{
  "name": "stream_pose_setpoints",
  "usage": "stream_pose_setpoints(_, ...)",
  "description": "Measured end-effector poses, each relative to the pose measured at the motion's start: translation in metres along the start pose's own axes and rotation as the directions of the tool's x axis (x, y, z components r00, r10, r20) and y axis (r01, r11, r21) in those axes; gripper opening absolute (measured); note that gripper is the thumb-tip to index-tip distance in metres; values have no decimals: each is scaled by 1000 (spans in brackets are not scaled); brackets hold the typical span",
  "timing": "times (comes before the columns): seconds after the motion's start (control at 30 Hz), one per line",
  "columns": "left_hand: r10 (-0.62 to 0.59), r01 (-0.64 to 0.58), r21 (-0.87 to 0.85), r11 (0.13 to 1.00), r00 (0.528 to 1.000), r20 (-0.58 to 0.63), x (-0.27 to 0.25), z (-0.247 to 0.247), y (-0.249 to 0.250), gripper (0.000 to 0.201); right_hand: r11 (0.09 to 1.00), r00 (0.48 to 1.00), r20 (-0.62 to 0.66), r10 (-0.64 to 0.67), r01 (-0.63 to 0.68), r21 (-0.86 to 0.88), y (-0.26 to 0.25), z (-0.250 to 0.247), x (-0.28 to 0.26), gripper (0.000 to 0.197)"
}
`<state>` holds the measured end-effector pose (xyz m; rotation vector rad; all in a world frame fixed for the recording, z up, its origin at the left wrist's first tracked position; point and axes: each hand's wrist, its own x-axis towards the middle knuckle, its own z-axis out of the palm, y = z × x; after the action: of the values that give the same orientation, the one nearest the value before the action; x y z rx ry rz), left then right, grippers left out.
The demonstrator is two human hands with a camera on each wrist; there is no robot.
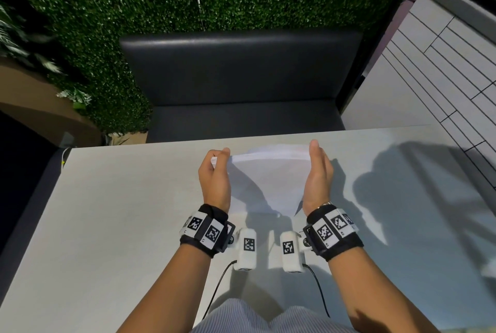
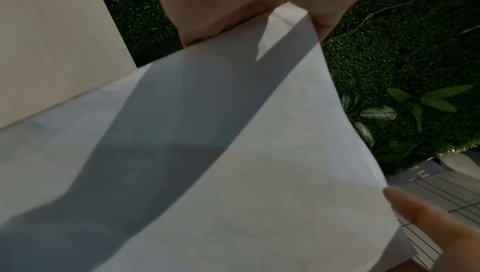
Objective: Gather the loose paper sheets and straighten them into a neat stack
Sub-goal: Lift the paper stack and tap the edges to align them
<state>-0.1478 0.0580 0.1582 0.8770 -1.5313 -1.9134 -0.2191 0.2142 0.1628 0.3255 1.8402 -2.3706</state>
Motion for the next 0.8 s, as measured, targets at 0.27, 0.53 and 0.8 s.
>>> stream_pose_setpoints(0.27, 31, -31, -5, 1000, 995, 96, 2, -8, -5, 29, 996, 956, 292, 35, -10, -84, 2, -17, 5, 35)
stream_pose_setpoints(0.53, -163, 105, 225, 969, 953, 256, 12, -30, -29, 54, 877, 954, 98, 284, -217, -429, 28, -21, 18, 41)
stream_pose_setpoints(0.8, -138, 97, 172, 980, 958, 250, 9, -45, -37, 51, 954, 976, 187, 113, -54, -293, 26, -33, 6, 41)
